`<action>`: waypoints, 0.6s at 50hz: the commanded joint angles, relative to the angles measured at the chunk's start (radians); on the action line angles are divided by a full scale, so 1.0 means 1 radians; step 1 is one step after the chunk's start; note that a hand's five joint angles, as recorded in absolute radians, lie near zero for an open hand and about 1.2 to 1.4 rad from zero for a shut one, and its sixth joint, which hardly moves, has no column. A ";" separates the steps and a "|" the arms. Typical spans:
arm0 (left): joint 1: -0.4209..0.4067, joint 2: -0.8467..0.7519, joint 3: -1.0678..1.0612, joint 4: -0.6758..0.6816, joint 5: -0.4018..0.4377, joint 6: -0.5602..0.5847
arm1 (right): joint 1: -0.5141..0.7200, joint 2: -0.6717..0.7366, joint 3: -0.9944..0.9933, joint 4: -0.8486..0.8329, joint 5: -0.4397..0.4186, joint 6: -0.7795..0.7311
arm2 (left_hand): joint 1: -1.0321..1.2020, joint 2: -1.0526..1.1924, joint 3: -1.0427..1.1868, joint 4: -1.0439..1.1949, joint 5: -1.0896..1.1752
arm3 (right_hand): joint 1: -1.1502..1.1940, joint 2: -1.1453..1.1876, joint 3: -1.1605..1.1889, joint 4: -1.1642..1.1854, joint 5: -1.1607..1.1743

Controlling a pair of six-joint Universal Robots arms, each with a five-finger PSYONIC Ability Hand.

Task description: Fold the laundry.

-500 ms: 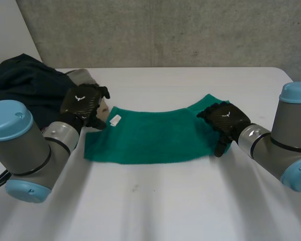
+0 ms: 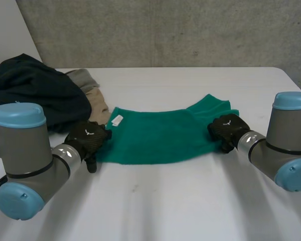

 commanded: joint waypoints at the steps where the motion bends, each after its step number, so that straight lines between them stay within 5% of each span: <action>1: -0.002 -0.057 0.021 0.008 -0.007 0.013 | 0.003 -0.015 0.011 -0.046 -0.002 0.015 | 0.126 0.144 0.141 0.149 0.146 | 0.379 0.331 0.340 0.336 0.347; 16: -0.013 -0.182 0.105 0.102 -0.027 0.072 | 0.055 -0.214 0.082 -0.095 -0.030 0.182 | 0.405 0.423 0.419 0.427 0.425 | 0.379 0.331 0.340 0.336 0.347; 20: -0.011 -0.195 0.127 0.111 -0.050 0.093 | 0.078 -0.217 0.080 -0.095 -0.024 0.196 | 0.566 0.584 0.581 0.589 0.586 | 0.379 0.331 0.340 0.336 0.347; 25: -0.011 -0.167 0.139 0.129 -0.073 0.093 | 0.077 -0.228 0.079 -0.095 -0.016 0.176 | 1.038 1.056 1.052 1.060 1.057 | 0.379 0.331 0.340 0.336 0.347; 30: -0.017 -0.133 0.141 0.142 -0.099 0.087 | 0.066 -0.243 0.074 -0.082 -0.007 0.171 | 1.039 1.057 1.054 1.061 1.059 | 0.379 0.331 0.340 0.336 0.347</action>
